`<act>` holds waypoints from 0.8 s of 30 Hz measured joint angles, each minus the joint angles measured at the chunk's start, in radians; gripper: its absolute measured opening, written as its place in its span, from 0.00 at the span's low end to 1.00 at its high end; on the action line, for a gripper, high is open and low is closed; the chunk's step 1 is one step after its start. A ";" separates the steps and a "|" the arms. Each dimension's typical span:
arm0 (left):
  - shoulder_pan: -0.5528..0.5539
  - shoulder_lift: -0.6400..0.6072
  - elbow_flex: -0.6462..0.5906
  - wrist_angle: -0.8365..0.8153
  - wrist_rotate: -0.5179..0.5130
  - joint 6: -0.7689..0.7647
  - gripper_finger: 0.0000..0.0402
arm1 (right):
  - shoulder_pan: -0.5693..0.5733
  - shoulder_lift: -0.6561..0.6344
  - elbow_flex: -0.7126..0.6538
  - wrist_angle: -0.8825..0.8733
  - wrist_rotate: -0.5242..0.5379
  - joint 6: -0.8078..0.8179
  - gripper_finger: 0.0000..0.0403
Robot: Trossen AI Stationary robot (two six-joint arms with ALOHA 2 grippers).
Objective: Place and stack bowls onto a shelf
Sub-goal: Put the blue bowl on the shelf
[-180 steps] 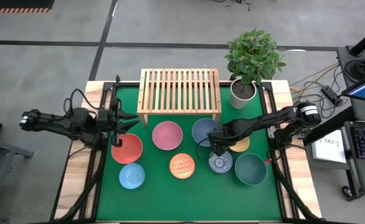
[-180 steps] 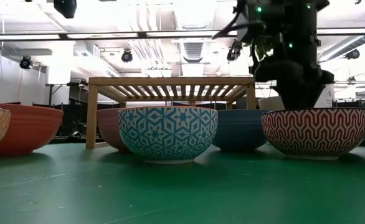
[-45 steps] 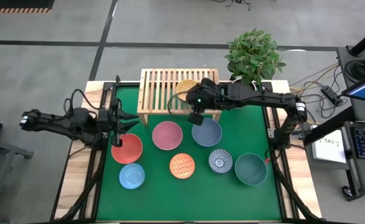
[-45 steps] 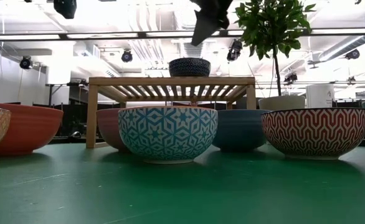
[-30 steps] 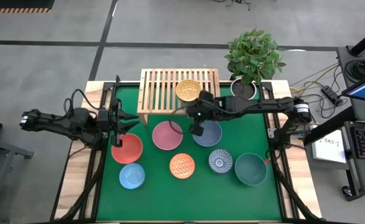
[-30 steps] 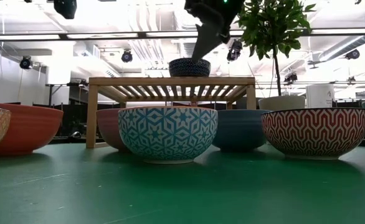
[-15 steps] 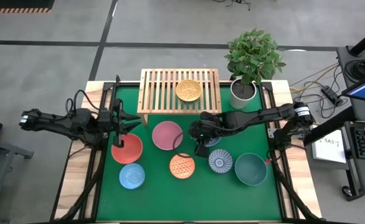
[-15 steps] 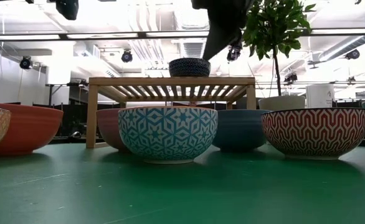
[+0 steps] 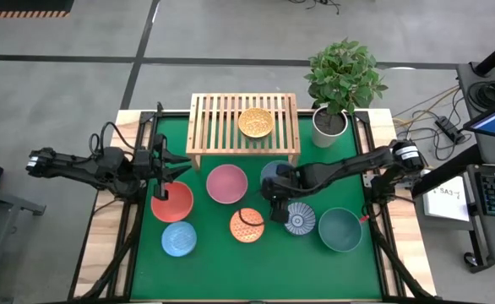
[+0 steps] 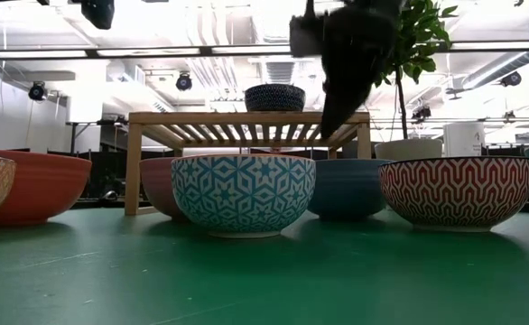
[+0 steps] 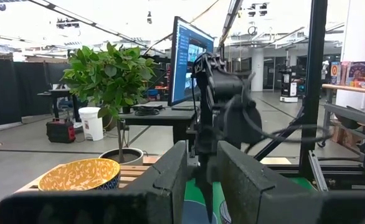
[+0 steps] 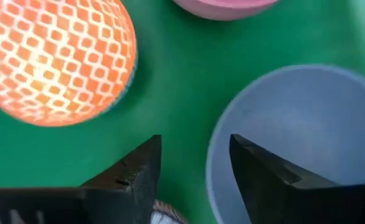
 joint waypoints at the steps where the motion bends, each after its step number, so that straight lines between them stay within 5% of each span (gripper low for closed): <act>1: 0.000 0.000 0.000 0.000 0.000 0.000 0.18 | -0.002 0.000 -0.022 0.013 0.009 0.007 0.46; 9: 0.000 0.000 0.000 0.004 0.000 0.000 0.18 | -0.003 0.000 -0.146 0.144 0.081 0.027 0.42; 19: 0.000 0.000 0.000 0.004 0.000 0.000 0.18 | -0.004 0.000 -0.214 0.238 0.064 0.048 0.07; 24: 0.000 0.000 0.000 0.003 0.000 0.000 0.18 | 0.001 0.000 -0.139 0.142 0.062 0.044 0.03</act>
